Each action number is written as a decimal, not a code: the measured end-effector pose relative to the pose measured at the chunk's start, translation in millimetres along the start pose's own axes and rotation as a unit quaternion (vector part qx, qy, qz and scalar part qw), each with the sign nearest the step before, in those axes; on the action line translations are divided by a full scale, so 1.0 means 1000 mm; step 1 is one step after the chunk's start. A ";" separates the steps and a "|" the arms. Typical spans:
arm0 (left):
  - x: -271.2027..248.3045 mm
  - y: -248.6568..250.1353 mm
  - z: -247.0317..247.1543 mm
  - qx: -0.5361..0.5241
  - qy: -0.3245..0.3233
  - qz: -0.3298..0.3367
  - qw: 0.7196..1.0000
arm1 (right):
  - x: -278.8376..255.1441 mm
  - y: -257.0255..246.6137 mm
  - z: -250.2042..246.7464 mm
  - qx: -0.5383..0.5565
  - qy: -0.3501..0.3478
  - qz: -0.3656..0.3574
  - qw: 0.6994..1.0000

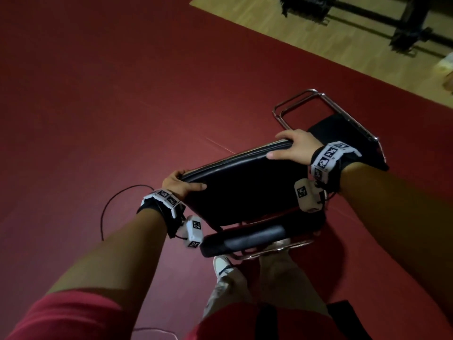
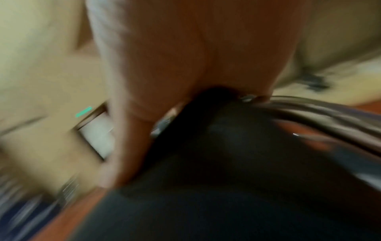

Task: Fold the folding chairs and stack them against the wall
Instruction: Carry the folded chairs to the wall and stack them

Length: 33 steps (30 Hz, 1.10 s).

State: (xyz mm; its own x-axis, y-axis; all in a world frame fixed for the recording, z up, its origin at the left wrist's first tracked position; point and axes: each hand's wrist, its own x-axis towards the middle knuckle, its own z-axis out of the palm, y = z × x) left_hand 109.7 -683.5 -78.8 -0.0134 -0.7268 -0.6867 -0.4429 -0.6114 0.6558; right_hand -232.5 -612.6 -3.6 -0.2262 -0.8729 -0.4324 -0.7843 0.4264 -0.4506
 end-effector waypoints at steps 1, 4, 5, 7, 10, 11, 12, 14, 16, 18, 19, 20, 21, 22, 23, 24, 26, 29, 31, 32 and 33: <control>0.004 0.001 0.001 -0.011 0.004 0.002 1.000 | 0.004 0.010 0.000 0.041 0.007 0.011 0.999; 0.010 0.007 0.005 -0.039 0.018 0.006 0.999 | 0.019 0.031 0.004 0.139 0.041 0.035 0.989; 0.011 0.010 0.007 -0.044 0.024 0.005 0.999 | 0.025 0.036 0.004 0.158 0.056 0.040 0.985; 0.012 0.013 0.013 -0.056 0.041 0.007 0.998 | 0.038 0.043 0.003 0.181 0.075 0.042 0.980; 0.008 0.008 0.022 -0.089 0.070 0.008 0.994 | 0.054 0.047 -0.001 0.191 0.068 0.042 0.978; 0.008 0.005 0.025 -0.103 0.079 0.009 0.992 | 0.060 0.050 -0.002 0.201 0.069 0.039 0.976; 0.007 0.005 0.029 -0.117 0.086 0.012 0.989 | 0.069 0.055 -0.004 0.213 0.067 0.039 0.974; 0.008 0.003 0.036 -0.131 0.108 0.015 0.985 | 0.083 0.063 -0.008 0.224 0.051 0.033 0.973; 0.013 -0.002 0.042 -0.148 0.136 0.003 0.980 | 0.091 0.065 -0.015 0.220 0.038 0.033 0.974; 0.014 -0.007 0.047 -0.176 0.143 -0.018 0.974 | 0.099 0.069 -0.020 0.227 0.033 0.046 0.972; 0.014 -0.009 0.049 -0.193 0.141 -0.029 0.971 | 0.102 0.073 -0.021 0.234 0.036 0.056 0.970; 0.014 -0.009 0.051 -0.205 0.138 -0.039 0.968 | 0.105 0.076 -0.023 0.241 0.039 0.060 0.968; 0.016 -0.011 0.053 -0.214 0.142 -0.051 0.965 | 0.108 0.078 -0.024 0.251 0.039 0.062 0.965; 0.020 -0.012 0.054 -0.221 0.148 -0.060 0.962 | 0.110 0.080 -0.025 0.259 0.036 0.060 0.963; 0.025 -0.011 0.055 -0.226 0.152 -0.065 0.960 | 0.112 0.083 -0.026 0.265 0.032 0.053 0.962; 0.028 -0.010 0.056 -0.227 0.154 -0.065 0.959 | 0.111 0.085 -0.028 0.268 0.030 0.043 0.962; 0.040 -0.008 0.058 -0.218 0.145 -0.066 0.963 | 0.114 0.092 -0.028 0.271 0.034 0.032 0.962; 0.060 -0.004 0.060 -0.203 0.134 -0.059 0.968 | 0.119 0.090 -0.028 0.293 0.048 0.035 0.954; 0.074 0.005 0.059 -0.199 0.132 -0.052 0.970 | 0.127 0.080 -0.026 0.314 0.060 0.051 0.946; 0.083 0.008 0.057 -0.195 0.135 -0.050 0.970 | 0.131 0.074 -0.024 0.329 0.069 0.066 0.940; 0.092 0.010 0.053 -0.195 0.137 -0.049 0.970 | 0.138 0.069 -0.020 0.343 0.083 0.086 0.932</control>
State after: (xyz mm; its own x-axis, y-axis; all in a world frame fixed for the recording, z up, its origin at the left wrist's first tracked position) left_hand 56.5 -739.8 -151.7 0.2747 -0.6816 -0.6782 -0.0554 -0.7154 0.6965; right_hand -329.4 -707.9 -78.9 -0.4459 -0.7781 -0.4425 -0.1868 0.5644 -0.8041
